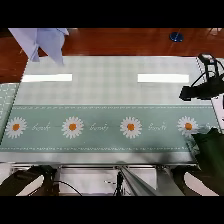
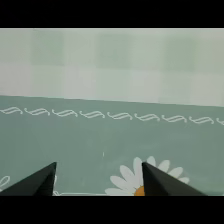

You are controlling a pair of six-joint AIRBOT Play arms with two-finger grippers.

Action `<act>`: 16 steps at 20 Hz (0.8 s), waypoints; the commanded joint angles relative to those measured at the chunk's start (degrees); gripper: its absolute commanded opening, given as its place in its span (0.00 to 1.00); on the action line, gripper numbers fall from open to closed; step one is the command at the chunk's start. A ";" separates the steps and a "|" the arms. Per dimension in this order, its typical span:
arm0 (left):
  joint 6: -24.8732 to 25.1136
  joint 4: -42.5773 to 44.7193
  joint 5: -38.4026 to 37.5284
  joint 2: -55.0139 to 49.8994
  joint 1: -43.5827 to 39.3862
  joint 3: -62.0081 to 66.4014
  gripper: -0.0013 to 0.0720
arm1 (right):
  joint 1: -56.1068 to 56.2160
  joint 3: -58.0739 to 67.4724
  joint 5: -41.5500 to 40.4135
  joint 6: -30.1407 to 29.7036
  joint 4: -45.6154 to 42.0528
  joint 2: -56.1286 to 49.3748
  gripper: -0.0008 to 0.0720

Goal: Fold the shirts.

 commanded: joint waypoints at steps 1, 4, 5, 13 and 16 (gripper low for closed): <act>-0.11 0.11 -9.62 4.87 -5.79 0.48 0.06 | 0.02 0.04 2.71 0.04 -5.51 4.85 0.82; -0.11 -2.99 -16.04 3.43 -11.04 -0.87 0.06 | 0.02 0.04 3.37 0.13 -10.62 8.41 0.82; -0.11 -5.60 -17.16 2.54 -12.70 -2.01 0.05 | 0.02 0.04 3.28 0.13 -10.88 9.29 0.83; -0.09 -16.72 -13.07 -12.55 -33.38 -19.78 0.05 | 0.02 0.04 3.34 0.15 -8.46 9.88 0.83; -0.09 -16.68 -10.99 -19.85 -38.58 -23.04 0.06 | 0.02 0.04 2.43 0.17 -6.97 9.88 0.83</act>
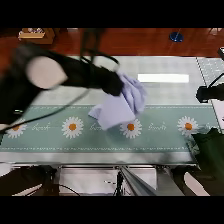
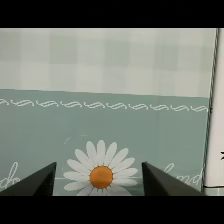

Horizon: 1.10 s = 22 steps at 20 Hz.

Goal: Fold the shirts.

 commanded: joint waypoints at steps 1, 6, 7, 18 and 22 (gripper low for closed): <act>0.09 -0.85 2.12 -8.39 -5.95 -3.98 0.05 | 0.02 0.02 -0.98 0.04 2.25 0.11 0.83; 2.27 -0.48 -6.84 -7.74 1.31 1.75 0.66 | 0.02 0.04 -0.98 0.02 2.78 0.11 0.83; 5.03 0.59 -10.54 -5.88 4.33 3.48 0.66 | 0.02 0.04 -0.98 0.02 2.78 0.11 0.82; 14.53 -11.32 -18.18 21.44 36.65 -34.58 0.91 | 0.02 -0.15 -1.29 0.02 2.78 -0.13 0.83; 22.29 -23.98 -12.98 22.75 38.71 -49.90 0.92 | 0.02 -1.73 -0.98 0.02 2.82 -1.05 0.83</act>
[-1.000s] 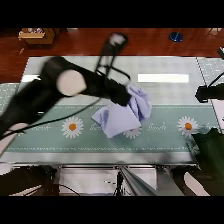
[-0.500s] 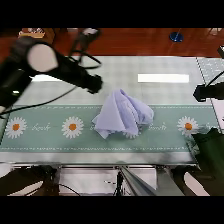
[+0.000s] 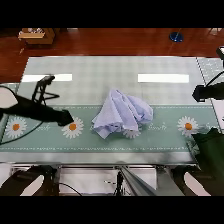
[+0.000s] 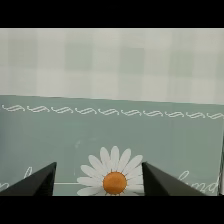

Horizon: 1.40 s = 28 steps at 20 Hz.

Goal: Fold the shirts.

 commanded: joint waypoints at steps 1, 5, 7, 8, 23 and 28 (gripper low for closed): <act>7.19 -13.62 5.66 1.88 2.40 -12.57 0.92 | 0.02 -1.86 0.28 0.00 0.07 -0.46 0.83; 14.71 -22.49 13.55 -0.50 2.40 -14.40 0.92 | 0.02 -5.46 0.31 -0.02 0.07 -0.48 0.83; 18.27 -24.04 15.21 -2.99 2.38 -14.40 0.92 | 0.02 -6.43 0.20 -0.02 0.09 -0.46 0.83; 19.19 -24.48 15.30 -4.68 2.38 -14.40 0.92 | 0.02 -6.67 0.17 -0.02 0.22 -0.46 0.83; 28.52 -36.54 25.33 -24.87 -7.89 -11.39 0.92 | 0.02 -6.69 0.22 -0.02 3.54 -0.46 0.83; 27.50 -36.54 23.34 -30.80 -10.62 -5.44 0.34 | 0.02 -6.69 0.26 -0.04 6.75 -0.46 0.82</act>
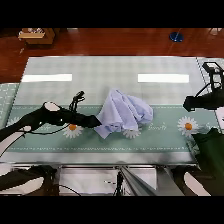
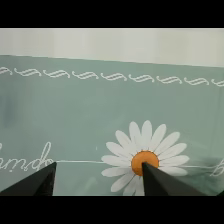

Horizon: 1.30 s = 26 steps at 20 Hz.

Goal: Fold the shirts.

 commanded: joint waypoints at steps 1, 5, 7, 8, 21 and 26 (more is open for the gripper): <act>-0.35 -0.61 -5.07 -4.37 -1.53 3.56 0.05 | 0.02 0.00 0.22 0.00 1.88 -0.04 0.83; -0.22 -0.39 -11.10 -5.01 -0.39 3.82 0.05 | 0.02 -0.11 -0.07 -1.14 2.19 -0.07 0.84; -0.22 -0.39 -13.62 -4.50 0.66 3.82 0.05 | 0.02 -1.79 0.00 -4.59 6.32 -0.07 0.84; -0.22 -0.39 -14.73 -4.04 1.22 3.82 0.05 | 0.02 -3.39 -0.04 -7.06 10.40 -0.07 0.85; -1.75 -0.35 -22.56 -0.15 5.66 3.82 0.05 | 0.02 -20.90 -19.69 -36.70 54.27 -13.70 0.85; -2.36 -0.37 -22.88 -0.15 6.71 3.82 0.05 | 0.31 -20.90 -22.16 -40.26 61.48 -22.69 0.50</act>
